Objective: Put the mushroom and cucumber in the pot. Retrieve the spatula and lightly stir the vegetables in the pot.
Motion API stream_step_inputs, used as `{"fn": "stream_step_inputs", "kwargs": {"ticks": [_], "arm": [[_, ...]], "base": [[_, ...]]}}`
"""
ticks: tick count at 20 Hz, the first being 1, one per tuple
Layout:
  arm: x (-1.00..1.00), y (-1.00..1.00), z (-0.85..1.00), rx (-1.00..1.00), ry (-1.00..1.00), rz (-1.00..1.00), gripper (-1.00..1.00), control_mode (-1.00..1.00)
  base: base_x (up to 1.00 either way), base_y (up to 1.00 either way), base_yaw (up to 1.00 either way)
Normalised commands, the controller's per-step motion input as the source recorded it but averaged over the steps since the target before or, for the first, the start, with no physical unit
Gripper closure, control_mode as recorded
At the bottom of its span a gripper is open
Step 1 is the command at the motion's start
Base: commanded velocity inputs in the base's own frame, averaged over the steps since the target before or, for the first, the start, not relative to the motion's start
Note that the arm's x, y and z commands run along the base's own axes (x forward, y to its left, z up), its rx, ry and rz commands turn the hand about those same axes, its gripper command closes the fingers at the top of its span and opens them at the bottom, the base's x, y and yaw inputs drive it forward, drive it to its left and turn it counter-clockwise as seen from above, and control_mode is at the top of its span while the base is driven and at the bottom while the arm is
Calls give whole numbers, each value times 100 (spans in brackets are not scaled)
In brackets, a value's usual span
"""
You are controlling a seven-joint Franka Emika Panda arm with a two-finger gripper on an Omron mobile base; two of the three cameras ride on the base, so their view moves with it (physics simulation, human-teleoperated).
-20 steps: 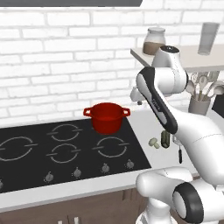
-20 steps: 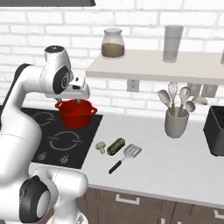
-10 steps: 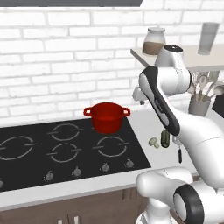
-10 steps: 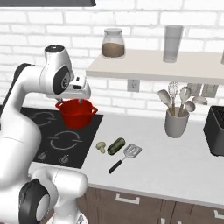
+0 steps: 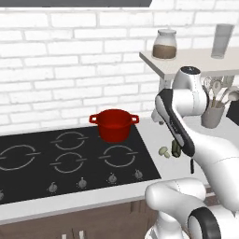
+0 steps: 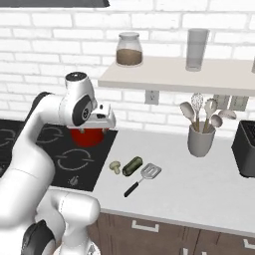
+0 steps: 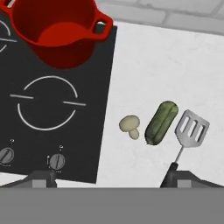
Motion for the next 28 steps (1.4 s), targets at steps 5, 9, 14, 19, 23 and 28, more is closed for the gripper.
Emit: {"fn": "stream_step_inputs", "kwargs": {"ticks": [5,9,14,19,23,28], "arm": [[1,-30,-66,-7,0,0,-100,-100],[18,-44,-55,-1,2,0,-100,-100],[23,-45,-48,-1,0,-1,-100,-100],[26,-46,-39,-2,0,-3,-100,-100],[43,-38,-20,-2,0,-7,-100,-100],[50,-22,-16,0,1,-5,-100,-100]], "base": [[0,0,0],[0,0,0],[0,0,0],[0,0,0],[0,0,0],[0,0,0]]}}
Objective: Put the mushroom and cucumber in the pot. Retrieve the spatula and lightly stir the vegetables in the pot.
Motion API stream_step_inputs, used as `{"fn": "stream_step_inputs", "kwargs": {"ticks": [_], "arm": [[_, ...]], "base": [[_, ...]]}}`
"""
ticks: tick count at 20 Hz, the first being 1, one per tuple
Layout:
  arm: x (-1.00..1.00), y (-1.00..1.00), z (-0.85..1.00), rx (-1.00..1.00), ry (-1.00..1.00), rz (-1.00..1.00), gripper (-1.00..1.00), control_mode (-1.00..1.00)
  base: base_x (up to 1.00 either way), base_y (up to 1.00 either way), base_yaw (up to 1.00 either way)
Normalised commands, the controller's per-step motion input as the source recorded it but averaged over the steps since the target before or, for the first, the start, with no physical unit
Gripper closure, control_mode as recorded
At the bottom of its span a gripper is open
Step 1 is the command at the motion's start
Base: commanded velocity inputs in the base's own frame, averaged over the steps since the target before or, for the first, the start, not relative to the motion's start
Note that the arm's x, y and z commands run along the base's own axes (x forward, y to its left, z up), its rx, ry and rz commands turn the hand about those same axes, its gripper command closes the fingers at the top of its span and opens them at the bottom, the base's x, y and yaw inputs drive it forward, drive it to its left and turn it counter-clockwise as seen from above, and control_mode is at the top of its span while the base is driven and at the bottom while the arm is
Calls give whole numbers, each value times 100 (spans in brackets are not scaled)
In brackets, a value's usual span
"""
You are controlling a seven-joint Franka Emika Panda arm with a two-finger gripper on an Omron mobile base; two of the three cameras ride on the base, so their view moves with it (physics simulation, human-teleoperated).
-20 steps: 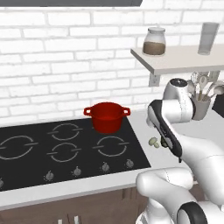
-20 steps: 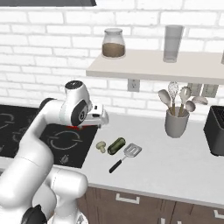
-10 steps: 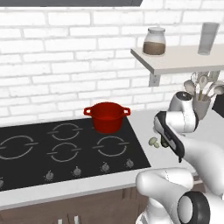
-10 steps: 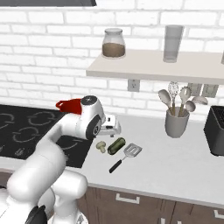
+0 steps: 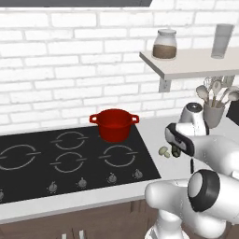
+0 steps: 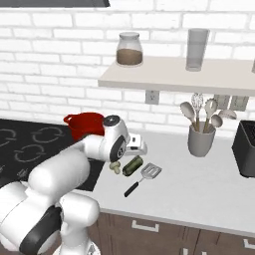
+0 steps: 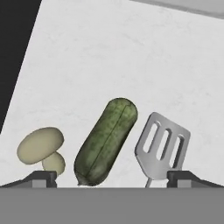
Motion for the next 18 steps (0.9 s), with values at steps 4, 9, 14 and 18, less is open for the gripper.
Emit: {"fn": "stream_step_inputs", "kwargs": {"ticks": [4,9,14,18], "arm": [[36,-19,-23,0,7,-6,-100,-100],[33,-18,-29,0,10,-7,-100,-100],[29,-1,-34,2,10,-6,-100,-100],[7,0,-39,3,6,-6,-100,-100]], "base": [[0,0,0],[0,0,0],[0,0,0],[0,0,0]]}}
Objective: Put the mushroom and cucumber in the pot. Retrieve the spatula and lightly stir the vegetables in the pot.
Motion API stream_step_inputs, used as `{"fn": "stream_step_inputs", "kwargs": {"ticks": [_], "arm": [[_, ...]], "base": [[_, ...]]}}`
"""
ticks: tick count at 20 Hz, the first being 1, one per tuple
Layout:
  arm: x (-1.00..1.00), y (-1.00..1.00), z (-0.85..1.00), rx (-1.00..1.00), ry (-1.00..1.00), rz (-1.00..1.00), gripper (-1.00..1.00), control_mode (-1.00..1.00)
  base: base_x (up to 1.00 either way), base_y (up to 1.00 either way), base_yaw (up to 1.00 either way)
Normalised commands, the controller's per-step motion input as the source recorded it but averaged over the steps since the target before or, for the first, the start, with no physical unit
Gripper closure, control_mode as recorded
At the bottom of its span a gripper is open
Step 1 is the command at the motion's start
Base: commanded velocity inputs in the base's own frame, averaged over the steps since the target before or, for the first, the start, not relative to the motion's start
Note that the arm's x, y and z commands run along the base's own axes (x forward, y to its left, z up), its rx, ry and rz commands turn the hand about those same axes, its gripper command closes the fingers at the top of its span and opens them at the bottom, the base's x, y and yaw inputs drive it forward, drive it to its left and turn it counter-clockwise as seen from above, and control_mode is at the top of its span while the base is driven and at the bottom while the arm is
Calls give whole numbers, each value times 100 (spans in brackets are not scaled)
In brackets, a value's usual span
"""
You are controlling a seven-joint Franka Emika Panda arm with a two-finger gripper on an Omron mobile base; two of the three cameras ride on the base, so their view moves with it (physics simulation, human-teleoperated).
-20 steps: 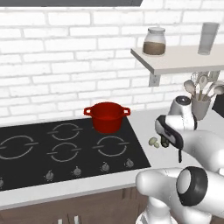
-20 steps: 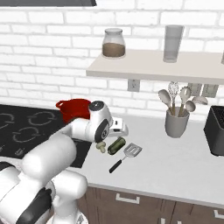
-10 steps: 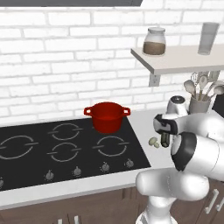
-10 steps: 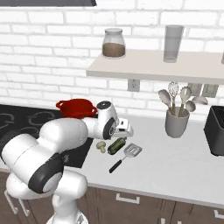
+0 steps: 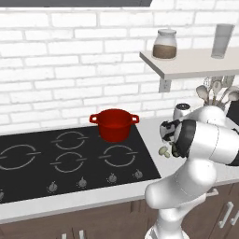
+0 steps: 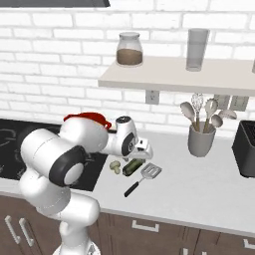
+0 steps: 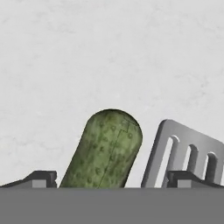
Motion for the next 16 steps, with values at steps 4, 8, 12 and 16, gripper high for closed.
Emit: {"fn": "stream_step_inputs", "kwargs": {"ticks": [4,8,12,16], "arm": [[0,-8,-31,0,1,-9,-100,-100],[4,-6,-29,0,0,-7,-100,-100],[7,-1,-29,2,0,-3,-100,-100],[0,0,-11,1,0,-3,-100,-100]], "base": [[0,0,0],[0,0,0],[0,0,0],[0,0,0]]}}
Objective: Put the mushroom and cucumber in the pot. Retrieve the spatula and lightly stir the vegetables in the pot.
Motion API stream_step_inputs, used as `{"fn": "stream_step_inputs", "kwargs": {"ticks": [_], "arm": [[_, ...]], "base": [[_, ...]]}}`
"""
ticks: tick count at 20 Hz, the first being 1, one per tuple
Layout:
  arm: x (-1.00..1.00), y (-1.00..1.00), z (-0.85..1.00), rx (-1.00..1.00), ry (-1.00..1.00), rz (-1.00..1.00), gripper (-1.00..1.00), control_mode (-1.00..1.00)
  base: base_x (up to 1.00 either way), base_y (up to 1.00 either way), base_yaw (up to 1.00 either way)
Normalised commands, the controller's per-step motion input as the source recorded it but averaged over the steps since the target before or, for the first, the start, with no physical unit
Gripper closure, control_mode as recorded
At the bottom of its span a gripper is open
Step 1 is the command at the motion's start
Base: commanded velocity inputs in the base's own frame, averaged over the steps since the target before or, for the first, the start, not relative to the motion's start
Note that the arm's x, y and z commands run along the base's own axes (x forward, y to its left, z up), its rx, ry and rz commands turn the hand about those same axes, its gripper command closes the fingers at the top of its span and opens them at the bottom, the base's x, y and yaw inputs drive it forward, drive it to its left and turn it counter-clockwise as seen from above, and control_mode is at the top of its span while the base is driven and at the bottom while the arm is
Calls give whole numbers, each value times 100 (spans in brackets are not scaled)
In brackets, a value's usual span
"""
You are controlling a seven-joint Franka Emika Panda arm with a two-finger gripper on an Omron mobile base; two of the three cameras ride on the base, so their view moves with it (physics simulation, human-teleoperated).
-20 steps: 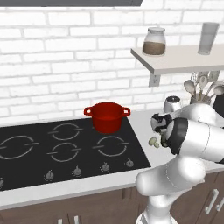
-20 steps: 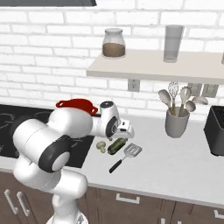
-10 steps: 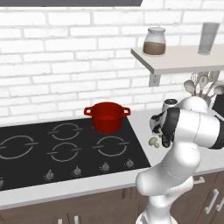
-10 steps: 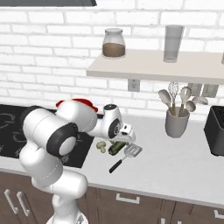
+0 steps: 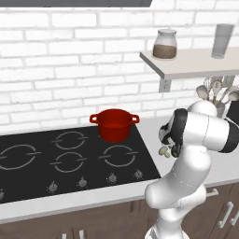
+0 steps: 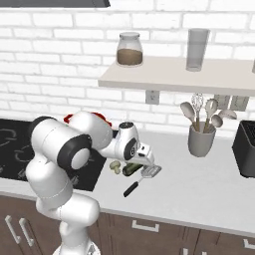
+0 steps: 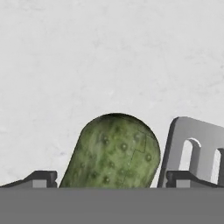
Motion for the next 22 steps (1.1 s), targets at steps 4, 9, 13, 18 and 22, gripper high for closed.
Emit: {"fn": "stream_step_inputs", "kwargs": {"ticks": [4,9,13,18,22], "arm": [[-11,0,1,0,-7,0,100,-100],[-20,0,21,1,-8,0,100,-100],[-32,7,69,3,-14,0,100,-100],[-29,47,99,1,-21,0,100,-100],[-5,69,100,0,-14,1,100,-100]], "base": [[0,0,0],[0,0,0],[0,0,0],[0,0,0],[0,0,0]]}}
